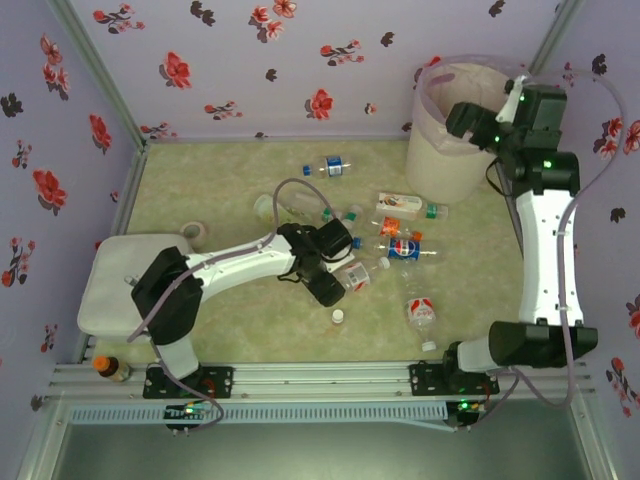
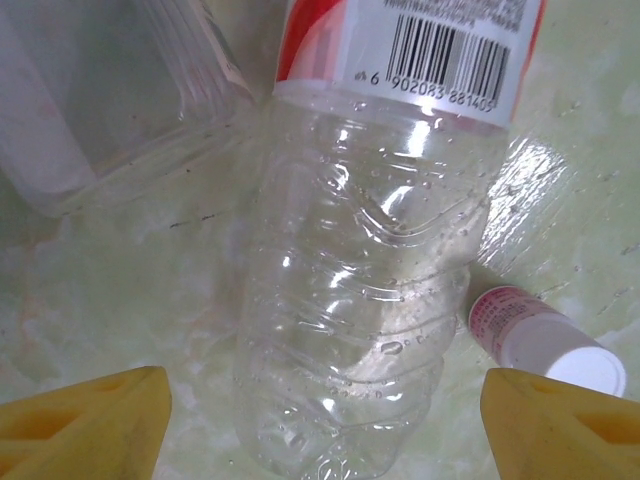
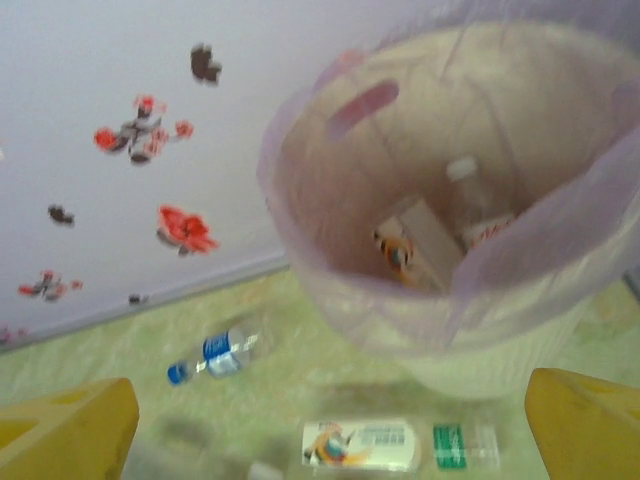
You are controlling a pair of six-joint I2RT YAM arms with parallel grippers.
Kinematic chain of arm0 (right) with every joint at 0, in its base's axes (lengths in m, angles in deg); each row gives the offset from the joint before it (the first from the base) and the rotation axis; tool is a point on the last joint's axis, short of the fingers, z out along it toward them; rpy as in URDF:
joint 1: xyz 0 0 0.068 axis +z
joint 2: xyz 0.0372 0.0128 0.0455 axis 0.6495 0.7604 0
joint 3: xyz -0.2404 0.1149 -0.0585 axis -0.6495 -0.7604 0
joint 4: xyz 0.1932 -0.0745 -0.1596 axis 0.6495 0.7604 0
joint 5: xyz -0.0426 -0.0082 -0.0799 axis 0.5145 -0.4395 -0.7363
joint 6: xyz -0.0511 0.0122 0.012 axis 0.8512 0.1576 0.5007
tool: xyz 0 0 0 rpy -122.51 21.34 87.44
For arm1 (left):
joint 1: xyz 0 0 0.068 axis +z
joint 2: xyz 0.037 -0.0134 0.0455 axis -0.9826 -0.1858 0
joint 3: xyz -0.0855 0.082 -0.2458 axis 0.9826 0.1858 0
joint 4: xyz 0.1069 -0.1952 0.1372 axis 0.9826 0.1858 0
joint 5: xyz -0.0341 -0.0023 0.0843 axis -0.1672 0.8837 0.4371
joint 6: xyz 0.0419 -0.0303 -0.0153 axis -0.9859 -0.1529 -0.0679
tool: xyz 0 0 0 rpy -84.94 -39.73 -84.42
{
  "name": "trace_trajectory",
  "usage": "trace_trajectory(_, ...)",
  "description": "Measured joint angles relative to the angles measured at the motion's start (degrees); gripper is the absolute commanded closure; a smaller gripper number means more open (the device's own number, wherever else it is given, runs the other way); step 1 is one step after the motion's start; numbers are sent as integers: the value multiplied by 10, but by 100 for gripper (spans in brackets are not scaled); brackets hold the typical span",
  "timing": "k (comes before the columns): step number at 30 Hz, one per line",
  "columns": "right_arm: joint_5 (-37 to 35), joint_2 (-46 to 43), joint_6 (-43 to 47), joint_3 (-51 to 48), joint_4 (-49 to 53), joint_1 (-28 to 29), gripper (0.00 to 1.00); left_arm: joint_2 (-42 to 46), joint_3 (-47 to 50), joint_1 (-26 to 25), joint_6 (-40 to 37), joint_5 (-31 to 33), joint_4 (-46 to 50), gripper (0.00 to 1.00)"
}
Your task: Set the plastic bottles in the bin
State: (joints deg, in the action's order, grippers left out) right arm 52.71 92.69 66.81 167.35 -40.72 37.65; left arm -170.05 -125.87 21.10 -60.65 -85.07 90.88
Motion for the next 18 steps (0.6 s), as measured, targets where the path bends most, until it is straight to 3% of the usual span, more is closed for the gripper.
trace_trajectory(8, 7, -91, -2, -125, 36, 2, 1, -57, -28, 0, 3, -8, 5, 23)
trace_trajectory(18, 39, -129, -24, -198, 36, 2, 1, -82, -53, 0, 12, -8, 9, 48)
